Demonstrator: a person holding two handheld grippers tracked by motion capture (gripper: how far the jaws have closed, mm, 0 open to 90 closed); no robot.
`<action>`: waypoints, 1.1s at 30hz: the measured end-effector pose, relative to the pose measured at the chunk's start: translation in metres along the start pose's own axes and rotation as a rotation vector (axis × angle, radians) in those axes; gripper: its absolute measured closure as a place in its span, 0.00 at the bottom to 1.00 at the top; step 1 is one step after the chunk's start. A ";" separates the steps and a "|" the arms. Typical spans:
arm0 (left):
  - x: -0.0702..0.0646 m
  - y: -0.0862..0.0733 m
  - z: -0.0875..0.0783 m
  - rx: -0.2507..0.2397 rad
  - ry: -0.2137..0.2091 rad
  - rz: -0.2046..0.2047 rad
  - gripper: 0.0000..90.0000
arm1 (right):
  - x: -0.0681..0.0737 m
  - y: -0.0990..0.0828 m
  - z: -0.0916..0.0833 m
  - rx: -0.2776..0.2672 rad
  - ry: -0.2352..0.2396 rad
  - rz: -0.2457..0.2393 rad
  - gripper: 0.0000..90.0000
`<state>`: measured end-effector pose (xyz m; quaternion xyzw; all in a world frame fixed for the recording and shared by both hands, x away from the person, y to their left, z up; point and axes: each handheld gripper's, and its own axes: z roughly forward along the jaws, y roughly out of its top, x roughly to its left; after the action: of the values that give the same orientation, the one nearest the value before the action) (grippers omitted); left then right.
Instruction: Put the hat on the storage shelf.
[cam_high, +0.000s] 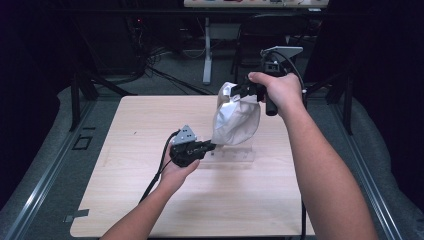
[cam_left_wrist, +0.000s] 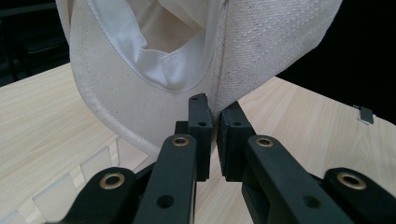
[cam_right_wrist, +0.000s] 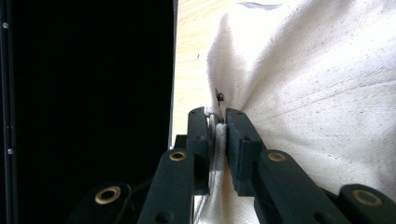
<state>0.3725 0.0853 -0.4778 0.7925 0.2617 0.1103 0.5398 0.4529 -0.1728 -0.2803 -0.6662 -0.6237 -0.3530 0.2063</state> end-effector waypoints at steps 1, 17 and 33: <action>0.001 0.000 0.000 0.003 -0.006 0.002 0.95 | 0.000 0.000 0.001 -0.004 0.001 0.005 0.89; 0.016 -0.022 -0.001 -0.052 -0.048 0.004 0.96 | 0.003 0.001 0.024 0.020 0.000 0.001 0.89; 0.018 -0.036 -0.010 -0.066 -0.013 -0.011 0.96 | 0.012 -0.002 0.047 0.056 -0.002 -0.028 0.89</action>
<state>0.3721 0.1130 -0.5088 0.7735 0.2587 0.1106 0.5679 0.4602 -0.1303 -0.3033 -0.6517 -0.6428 -0.3378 0.2191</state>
